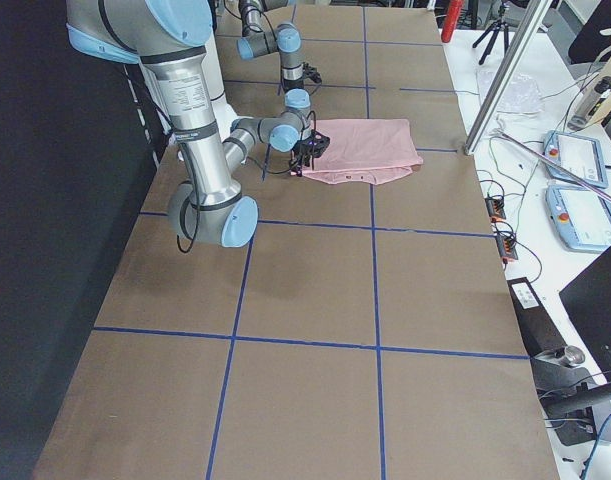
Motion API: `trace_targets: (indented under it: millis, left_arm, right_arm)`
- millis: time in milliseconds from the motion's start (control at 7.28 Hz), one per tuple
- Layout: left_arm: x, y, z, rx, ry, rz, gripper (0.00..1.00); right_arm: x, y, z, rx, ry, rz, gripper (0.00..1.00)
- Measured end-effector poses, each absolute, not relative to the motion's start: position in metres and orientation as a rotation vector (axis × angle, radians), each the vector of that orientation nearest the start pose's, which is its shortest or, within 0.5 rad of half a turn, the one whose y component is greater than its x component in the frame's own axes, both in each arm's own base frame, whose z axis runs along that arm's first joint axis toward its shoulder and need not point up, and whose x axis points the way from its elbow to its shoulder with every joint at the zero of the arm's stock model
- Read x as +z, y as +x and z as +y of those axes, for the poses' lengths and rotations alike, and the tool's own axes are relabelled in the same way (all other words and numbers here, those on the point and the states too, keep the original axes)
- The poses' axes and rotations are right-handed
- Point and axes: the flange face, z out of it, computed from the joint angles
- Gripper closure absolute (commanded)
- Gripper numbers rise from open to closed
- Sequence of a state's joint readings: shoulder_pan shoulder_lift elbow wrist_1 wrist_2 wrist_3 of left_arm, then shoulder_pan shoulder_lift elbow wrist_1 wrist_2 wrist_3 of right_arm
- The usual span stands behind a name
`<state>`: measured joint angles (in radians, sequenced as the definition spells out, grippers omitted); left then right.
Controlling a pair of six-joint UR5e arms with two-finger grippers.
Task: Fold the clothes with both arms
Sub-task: 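Grasp the shirt's near edge with both grippers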
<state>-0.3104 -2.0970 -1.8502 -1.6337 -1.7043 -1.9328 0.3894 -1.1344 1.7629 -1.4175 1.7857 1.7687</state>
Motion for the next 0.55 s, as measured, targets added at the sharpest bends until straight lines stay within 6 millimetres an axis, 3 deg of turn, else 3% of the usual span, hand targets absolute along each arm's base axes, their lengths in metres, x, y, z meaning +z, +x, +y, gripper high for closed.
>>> trace_targets:
  millis: [549]
  left_arm:
    - [0.238, 0.561, -0.305, -0.57, -0.149, 0.87, 1.0]
  right_arm:
    - [0.299, -0.549, -0.348, 0.465, -0.125, -0.827, 1.0]
